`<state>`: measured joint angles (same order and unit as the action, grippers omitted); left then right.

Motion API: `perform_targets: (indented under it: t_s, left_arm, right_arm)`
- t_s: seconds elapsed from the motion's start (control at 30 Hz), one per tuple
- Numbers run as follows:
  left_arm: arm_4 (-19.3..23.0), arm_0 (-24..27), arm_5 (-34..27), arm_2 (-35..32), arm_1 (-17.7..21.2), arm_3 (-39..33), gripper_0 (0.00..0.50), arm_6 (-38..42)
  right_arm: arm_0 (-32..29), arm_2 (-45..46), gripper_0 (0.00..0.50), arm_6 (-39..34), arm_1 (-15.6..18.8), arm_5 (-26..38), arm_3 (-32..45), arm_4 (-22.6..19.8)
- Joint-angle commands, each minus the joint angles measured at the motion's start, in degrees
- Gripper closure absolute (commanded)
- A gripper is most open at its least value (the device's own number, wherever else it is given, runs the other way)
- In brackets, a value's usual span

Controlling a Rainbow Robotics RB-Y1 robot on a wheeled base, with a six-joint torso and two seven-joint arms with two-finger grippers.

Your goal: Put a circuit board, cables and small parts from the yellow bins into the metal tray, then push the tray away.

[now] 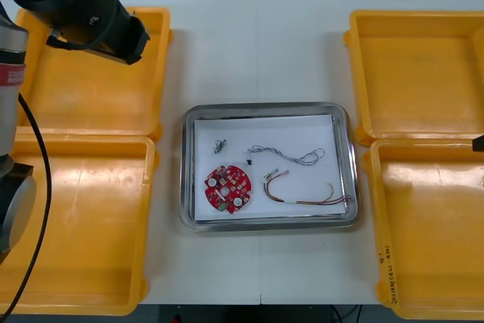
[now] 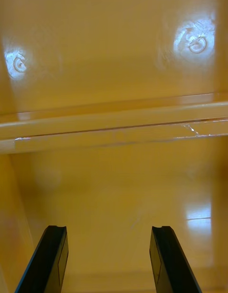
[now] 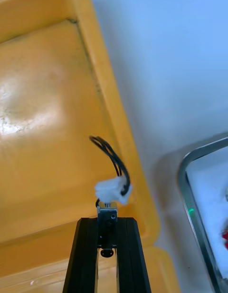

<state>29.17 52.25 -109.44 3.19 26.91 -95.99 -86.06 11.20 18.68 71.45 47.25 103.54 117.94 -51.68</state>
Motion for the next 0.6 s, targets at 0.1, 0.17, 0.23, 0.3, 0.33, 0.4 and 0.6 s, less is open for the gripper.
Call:
perform_targets:
  t_s: [0.1,0.17,0.23,0.3,0.33,0.4,0.6]
  left_arm:
    - [0.8,0.1,-0.6,7.9,-4.2,-6.8,0.500,16.7]
    - [0.8,0.1,-0.6,9.8,-4.8,-7.6,0.500,18.8]
    - [1.1,0.1,-0.6,11.7,-5.5,-8.2,0.500,20.8]
    - [1.9,0.1,-0.6,13.7,-6.3,-8.6,0.500,23.5]
    - [2.2,0.1,-0.6,14.2,-6.4,-8.7,0.500,24.2]
    - [3.0,0.0,-0.6,16.4,-7.0,-8.8,0.500,26.8]
    - [3.8,0.1,2.3,22.0,-7.0,-8.6,0.500,31.7]
  right_arm:
    - [-0.6,2.0,0.000,0.1,2.5,-0.3,1.7,-0.2]
    - [-0.6,2.0,0.000,0.1,2.5,-0.2,1.7,-0.2]
    - [-0.6,2.0,0.000,0.0,2.5,-0.2,1.8,-0.2]
    - [-0.6,2.0,0.000,0.0,2.5,-0.2,1.8,-0.2]
    - [-0.6,2.0,0.000,0.0,2.5,-0.2,1.7,-0.2]
    - [-0.6,2.0,0.000,0.0,2.5,-0.2,1.8,-0.3]
    - [-0.6,2.0,0.000,0.0,2.5,-0.2,1.8,-0.4]
